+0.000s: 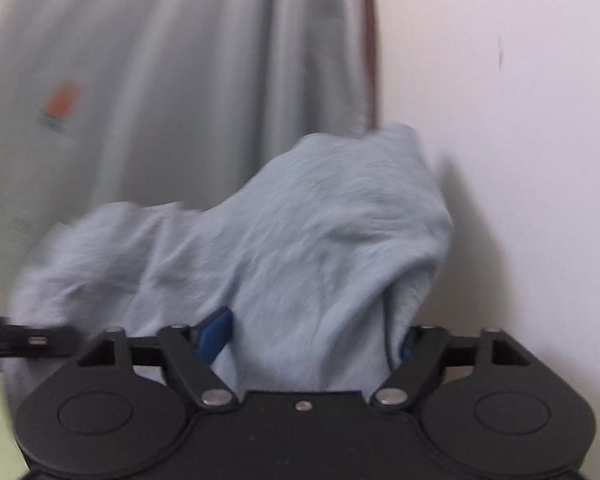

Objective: Fold clothes
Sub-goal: 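Grasp the folded hoodie with both grippers and lift it onto the clothes stack, then open both grippers to release the hoodie on the stack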

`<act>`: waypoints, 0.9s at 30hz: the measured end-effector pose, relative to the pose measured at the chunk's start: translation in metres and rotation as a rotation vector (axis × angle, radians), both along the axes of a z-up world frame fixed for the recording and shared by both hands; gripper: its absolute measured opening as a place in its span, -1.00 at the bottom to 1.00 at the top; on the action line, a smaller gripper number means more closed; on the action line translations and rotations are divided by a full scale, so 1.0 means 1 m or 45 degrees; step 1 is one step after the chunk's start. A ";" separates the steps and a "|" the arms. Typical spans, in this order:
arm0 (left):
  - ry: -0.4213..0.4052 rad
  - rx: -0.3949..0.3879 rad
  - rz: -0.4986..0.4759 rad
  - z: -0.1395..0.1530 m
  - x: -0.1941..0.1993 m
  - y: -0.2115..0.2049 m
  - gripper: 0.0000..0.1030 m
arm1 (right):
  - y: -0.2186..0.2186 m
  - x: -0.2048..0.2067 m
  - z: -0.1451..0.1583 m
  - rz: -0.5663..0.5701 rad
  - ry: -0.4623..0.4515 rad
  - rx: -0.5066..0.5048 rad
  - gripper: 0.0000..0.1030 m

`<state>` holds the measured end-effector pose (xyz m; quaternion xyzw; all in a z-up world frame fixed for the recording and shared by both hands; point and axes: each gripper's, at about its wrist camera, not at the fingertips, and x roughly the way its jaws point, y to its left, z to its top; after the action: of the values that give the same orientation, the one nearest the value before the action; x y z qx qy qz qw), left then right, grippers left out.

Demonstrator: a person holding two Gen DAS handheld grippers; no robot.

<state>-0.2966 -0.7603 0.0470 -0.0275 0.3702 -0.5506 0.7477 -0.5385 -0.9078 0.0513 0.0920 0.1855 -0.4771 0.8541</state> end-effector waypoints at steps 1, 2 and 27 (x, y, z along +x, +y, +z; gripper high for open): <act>-0.019 0.031 0.031 -0.007 0.004 -0.007 0.07 | -0.011 0.007 -0.009 -0.045 0.034 -0.024 0.53; -0.024 0.052 0.063 -0.014 0.008 -0.010 0.22 | -0.014 0.010 -0.015 -0.077 0.040 -0.068 0.53; -0.347 0.256 0.058 -0.024 -0.033 0.077 1.00 | 0.052 0.007 -0.061 -0.111 -0.055 -0.018 1.00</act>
<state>-0.3293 -0.6830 0.0234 0.1140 0.3179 -0.4924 0.8022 -0.5316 -0.8559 -0.0098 0.1043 0.1597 -0.5130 0.8369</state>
